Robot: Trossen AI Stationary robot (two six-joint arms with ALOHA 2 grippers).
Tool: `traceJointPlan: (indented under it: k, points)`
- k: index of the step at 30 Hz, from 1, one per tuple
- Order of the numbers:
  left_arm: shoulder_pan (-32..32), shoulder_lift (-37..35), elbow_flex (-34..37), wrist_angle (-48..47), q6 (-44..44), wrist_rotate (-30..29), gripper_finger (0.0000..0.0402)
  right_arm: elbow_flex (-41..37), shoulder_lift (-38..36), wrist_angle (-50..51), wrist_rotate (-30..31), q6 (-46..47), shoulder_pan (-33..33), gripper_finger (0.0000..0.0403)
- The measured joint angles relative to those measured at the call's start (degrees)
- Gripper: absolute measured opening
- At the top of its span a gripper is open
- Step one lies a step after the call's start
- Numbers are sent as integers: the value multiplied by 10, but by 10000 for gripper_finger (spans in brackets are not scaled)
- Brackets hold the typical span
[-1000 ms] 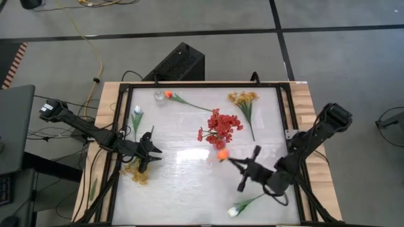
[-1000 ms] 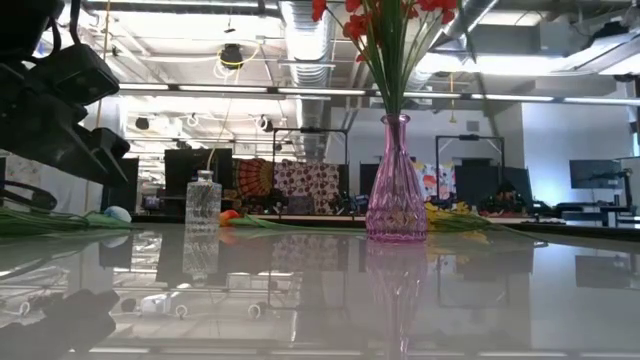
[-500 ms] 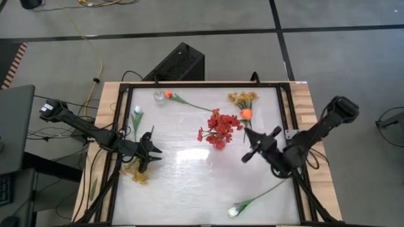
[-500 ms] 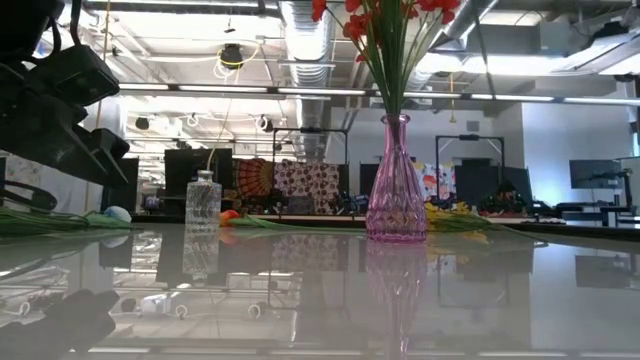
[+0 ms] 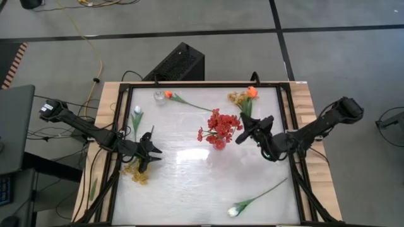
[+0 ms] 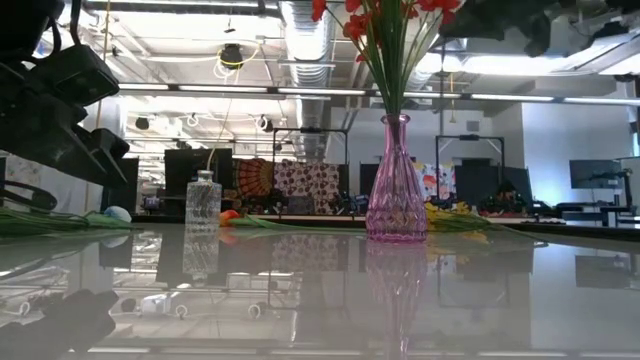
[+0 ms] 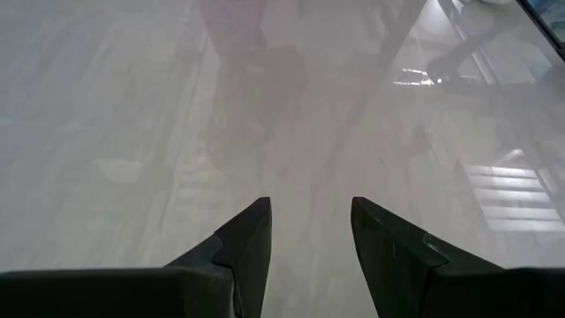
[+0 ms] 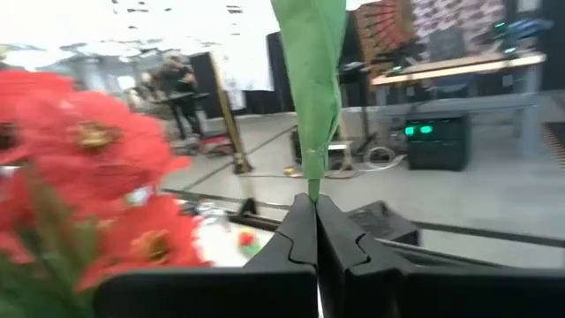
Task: Sort flowers into vase by color
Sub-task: Put the bottom orange flower into the violet vase
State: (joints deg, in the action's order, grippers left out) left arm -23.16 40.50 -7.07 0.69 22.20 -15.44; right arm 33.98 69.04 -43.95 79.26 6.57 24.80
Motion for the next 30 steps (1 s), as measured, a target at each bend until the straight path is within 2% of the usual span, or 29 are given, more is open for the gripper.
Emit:
traceJointPlan:
  k: [6,17,30]
  points:
    - [0,0,0,-1,0,0,146,0,24,-45,-7,13,-2,14]
    - [0,0,0,0,0,0,146,0,17,-125,-25,-38,-2,14]
    - [0,0,0,0,1,-1,146,0,18,-124,-50,-16,-10,17]
